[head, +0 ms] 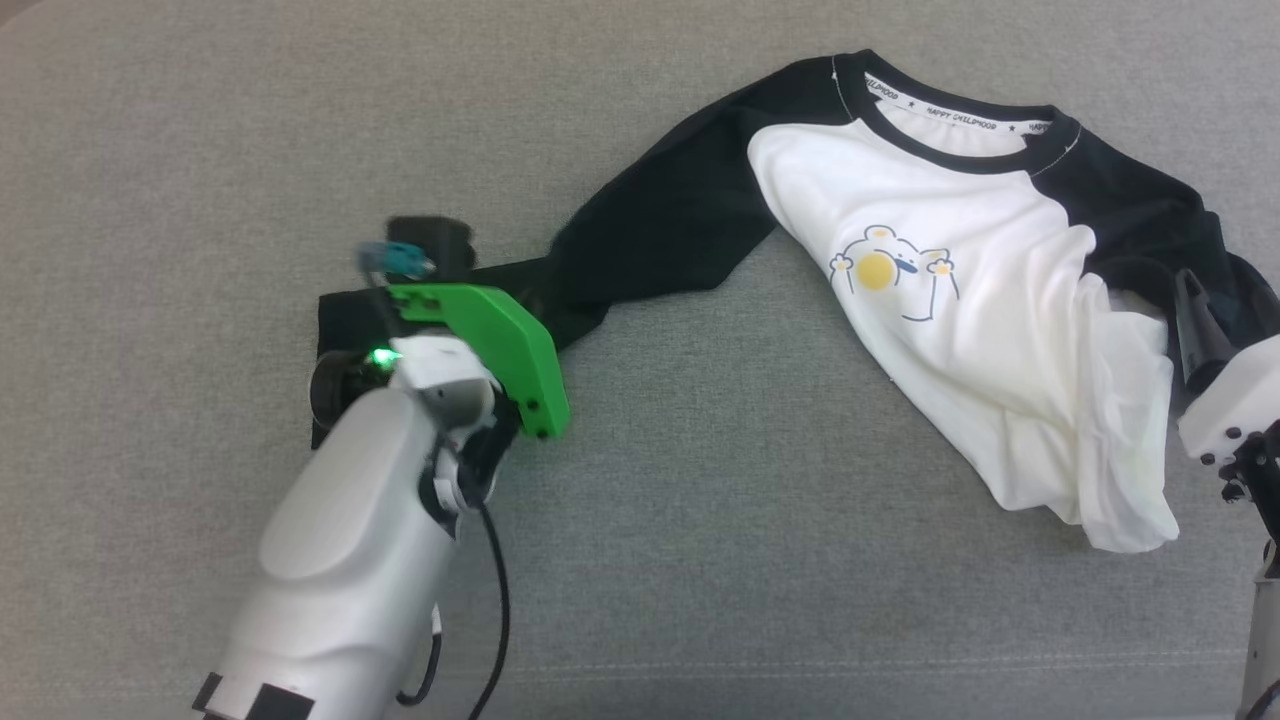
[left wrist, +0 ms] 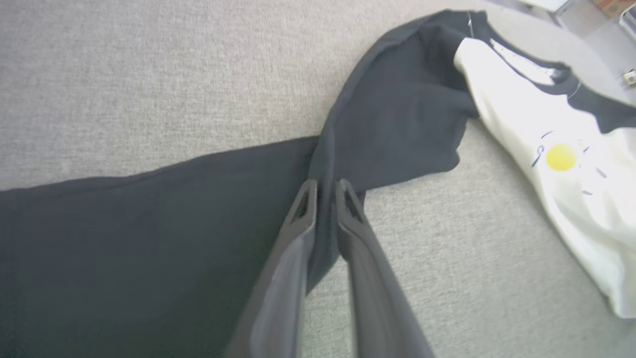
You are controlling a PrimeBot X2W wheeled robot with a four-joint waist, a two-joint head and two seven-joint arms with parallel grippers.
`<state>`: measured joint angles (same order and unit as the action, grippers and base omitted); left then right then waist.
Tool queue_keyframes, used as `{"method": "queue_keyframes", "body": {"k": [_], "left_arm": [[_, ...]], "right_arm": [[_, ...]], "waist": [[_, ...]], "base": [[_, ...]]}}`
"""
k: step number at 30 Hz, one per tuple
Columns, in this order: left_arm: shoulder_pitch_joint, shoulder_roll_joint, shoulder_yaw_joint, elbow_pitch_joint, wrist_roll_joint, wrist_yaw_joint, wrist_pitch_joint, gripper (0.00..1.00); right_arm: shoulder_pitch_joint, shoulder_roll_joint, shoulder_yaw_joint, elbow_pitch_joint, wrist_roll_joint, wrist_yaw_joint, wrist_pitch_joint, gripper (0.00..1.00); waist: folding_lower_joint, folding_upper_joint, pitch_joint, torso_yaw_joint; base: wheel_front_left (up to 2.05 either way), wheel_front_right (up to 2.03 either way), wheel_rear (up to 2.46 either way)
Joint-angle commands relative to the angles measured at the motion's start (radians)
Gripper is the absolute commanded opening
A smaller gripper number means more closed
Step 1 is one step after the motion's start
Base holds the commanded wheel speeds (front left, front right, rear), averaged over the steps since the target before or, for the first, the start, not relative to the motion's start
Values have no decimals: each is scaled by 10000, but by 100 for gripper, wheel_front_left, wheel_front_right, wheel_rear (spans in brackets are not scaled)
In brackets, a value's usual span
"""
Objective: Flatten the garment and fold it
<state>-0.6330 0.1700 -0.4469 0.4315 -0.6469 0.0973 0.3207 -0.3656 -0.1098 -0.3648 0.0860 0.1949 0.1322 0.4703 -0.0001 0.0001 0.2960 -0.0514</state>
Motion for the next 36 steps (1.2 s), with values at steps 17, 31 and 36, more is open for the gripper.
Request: {"method": "queue_keyframes", "body": {"k": [17,31,36], "left_arm": [[2260,1022,1417,-3246,-752,921,-567,0],[393,662,-792,-2062,460,103,833,100],[-536,684,-1289,-993,556,37,2406,100]], "right_arm": [[517,-168,-257,204,-15,-15,-39,100],[618,13,-275,113,32,-15,5,100],[600,87,-322,84,69,-15,-47,100]], "waist": [[1,-1,-995,1354],[1,-1,-483,584],[1,-1,-146,199]], "base": [[0,0,0],[0,0,0],[0,0,0]]}}
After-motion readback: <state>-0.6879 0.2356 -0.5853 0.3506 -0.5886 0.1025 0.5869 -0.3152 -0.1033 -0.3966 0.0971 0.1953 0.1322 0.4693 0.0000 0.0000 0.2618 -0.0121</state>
